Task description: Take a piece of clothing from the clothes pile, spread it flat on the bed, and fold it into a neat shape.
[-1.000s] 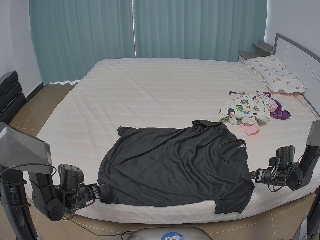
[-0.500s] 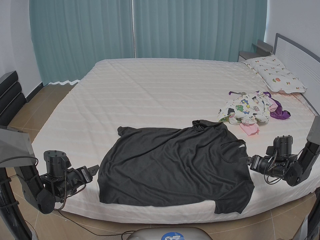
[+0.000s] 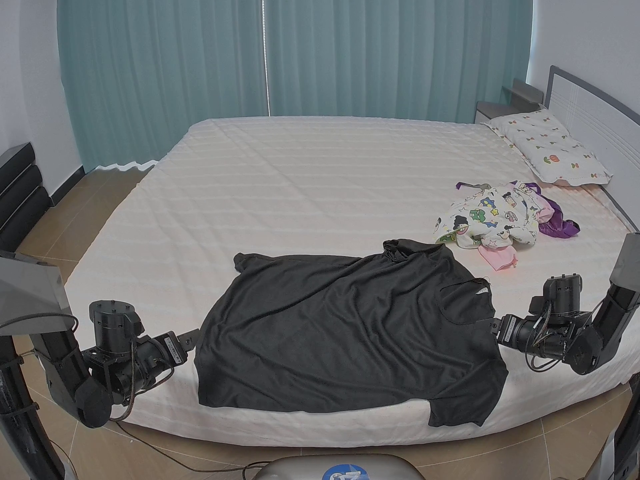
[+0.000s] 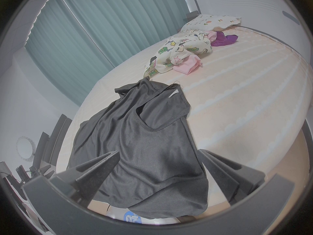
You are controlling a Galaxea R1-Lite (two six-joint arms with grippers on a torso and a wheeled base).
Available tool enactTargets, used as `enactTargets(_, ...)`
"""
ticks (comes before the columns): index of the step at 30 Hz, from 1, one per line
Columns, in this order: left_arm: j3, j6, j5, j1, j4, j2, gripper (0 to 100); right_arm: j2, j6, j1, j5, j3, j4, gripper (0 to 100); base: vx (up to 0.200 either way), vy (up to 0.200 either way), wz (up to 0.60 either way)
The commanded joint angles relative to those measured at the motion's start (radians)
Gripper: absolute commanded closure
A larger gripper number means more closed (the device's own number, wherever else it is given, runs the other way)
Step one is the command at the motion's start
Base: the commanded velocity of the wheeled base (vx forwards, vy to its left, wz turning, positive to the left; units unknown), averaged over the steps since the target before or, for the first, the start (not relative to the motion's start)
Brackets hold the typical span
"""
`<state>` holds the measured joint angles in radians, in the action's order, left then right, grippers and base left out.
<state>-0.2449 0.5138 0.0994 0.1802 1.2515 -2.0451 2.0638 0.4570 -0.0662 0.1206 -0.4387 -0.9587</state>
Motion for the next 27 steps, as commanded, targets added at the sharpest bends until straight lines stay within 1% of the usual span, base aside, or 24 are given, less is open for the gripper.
enactTargets(1,-0.001,0.000,0.000,-0.001,0.002,-0.004,0,0.004,0.000,-0.001,0.001,0.000,0.000,0,0.000,0.000,0.00)
enactTargets(8,-0.007,0.002,0.000,-0.001,0.002,-0.023,0,0.006,-0.001,-0.003,0.001,0.002,0.000,0,0.000,0.000,0.00)
enactTargets(12,-0.022,0.023,0.002,-0.001,0.002,-0.029,0,0.007,-0.001,-0.009,0.001,0.002,0.000,0,0.000,0.000,0.00)
enactTargets(15,-0.031,0.048,0.003,0.001,0.000,-0.044,0,0.015,-0.003,-0.011,0.001,0.002,-0.002,0,0.200,0.000,0.00)
enactTargets(21,-0.034,0.048,0.003,0.008,0.000,-0.060,0,0.022,-0.003,-0.011,0.001,0.000,-0.002,0,0.200,0.000,0.00)
enactTargets(27,-0.037,0.049,0.005,0.008,0.002,-0.070,0,0.036,0.000,-0.021,0.001,-0.002,-0.002,0,0.000,0.000,0.00)
